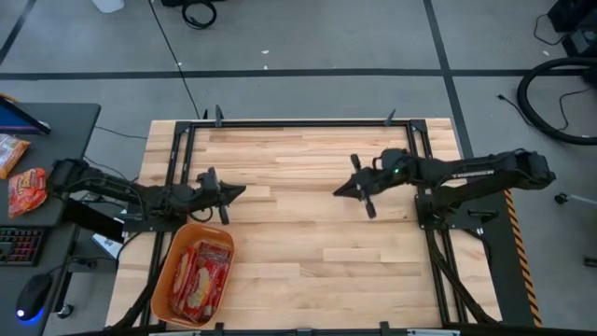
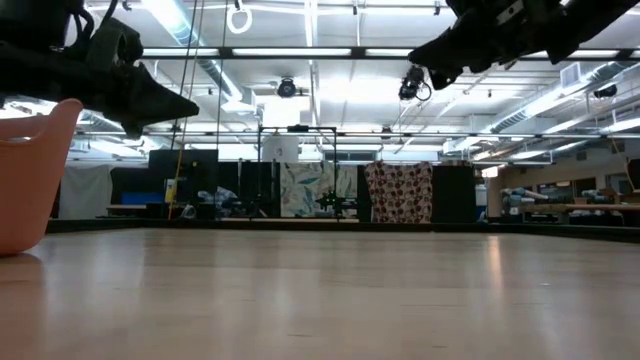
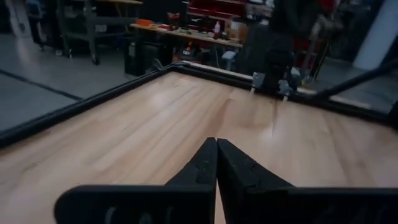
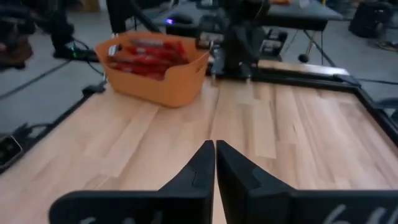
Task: Sort popcorn bags into baskets
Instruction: Return to Home Position
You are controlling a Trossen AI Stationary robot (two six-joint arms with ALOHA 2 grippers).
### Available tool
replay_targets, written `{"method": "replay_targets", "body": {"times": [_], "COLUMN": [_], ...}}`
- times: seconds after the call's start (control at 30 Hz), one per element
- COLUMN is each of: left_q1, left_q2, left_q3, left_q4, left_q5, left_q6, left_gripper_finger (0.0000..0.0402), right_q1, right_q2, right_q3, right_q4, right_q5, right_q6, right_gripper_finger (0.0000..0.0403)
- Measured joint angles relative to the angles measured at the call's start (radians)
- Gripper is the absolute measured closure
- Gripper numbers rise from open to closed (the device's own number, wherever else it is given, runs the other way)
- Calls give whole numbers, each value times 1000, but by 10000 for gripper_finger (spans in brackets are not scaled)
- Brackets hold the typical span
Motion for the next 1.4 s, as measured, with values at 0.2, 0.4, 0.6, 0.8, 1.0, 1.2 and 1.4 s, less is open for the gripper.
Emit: {"method": "replay_targets", "body": {"times": [0.2,0.4,0.6,0.8,1.0,1.2,1.4], "left_q1": [38,122,182,190,189,135,24], "left_q2": [0,-2,-2,-2,-2,-2,-20], "left_q3": [0,0,0,0,0,0,0], "left_q4": [-2,2,2,2,26,39,32], "left_q5": [102,150,158,177,153,-1,-103], "left_q6": [129,148,160,163,152,169,225], "left_gripper_finger": [393,393,393,393,393,394,397], "right_q1": [-74,-137,-196,-280,-318,-317,-274], "right_q2": [-117,-227,-331,-458,-546,-588,-618], "right_q3": [-41,-155,-239,-345,-481,-528,-533], "right_q4": [35,118,129,145,321,322,267], "right_q5": [-125,-111,-110,-103,-84,37,100], "right_q6": [18,74,106,151,277,375,398], "right_gripper_finger": [393,391,391,391,392,393,393]}}
